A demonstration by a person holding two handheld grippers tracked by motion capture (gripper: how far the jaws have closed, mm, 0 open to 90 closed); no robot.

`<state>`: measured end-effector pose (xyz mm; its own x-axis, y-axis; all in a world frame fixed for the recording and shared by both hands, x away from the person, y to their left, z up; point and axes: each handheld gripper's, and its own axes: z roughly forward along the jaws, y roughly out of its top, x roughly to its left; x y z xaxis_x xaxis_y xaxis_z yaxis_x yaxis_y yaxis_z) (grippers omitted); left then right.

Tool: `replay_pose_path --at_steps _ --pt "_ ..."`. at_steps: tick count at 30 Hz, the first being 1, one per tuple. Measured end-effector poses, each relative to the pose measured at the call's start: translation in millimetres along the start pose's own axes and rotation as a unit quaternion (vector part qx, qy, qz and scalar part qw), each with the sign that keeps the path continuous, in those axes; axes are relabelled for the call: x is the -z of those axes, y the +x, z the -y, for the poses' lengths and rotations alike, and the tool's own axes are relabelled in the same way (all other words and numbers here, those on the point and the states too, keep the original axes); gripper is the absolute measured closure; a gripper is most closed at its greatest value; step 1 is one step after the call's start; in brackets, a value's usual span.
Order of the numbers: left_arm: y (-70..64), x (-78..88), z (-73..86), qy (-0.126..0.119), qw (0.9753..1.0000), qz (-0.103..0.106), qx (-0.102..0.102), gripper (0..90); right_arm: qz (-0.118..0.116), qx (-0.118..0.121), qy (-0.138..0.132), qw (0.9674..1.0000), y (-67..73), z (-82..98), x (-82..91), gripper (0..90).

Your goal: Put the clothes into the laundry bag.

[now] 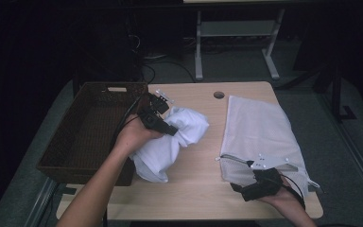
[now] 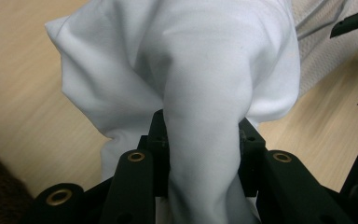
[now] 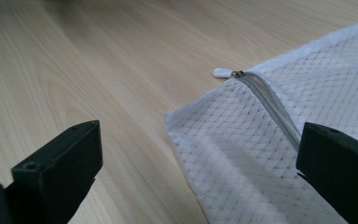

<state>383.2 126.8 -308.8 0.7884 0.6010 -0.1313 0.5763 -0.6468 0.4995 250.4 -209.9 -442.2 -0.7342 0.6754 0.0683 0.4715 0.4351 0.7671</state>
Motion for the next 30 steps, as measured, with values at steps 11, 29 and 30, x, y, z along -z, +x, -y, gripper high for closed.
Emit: replay_pose_path --at_steps 11,29,30 --pt "-11.2 -34.7 22.5 0.016 0.9998 0.009 0.0 66.3 0.002 0.0 -0.001 1.0 -1.4 0.6 -0.1 0.0" --pt "-25.8 -75.2 58.4 0.047 0.9988 0.007 -0.003 65.8 0.03 -0.033 0.01 0.999 -16.9 3.5 13.5 19.8" --pt "-28.2 -78.3 60.0 0.051 0.9987 0.005 -0.006 65.7 0.047 -0.033 0.011 0.9983 -21.5 5.7 16.2 32.0"
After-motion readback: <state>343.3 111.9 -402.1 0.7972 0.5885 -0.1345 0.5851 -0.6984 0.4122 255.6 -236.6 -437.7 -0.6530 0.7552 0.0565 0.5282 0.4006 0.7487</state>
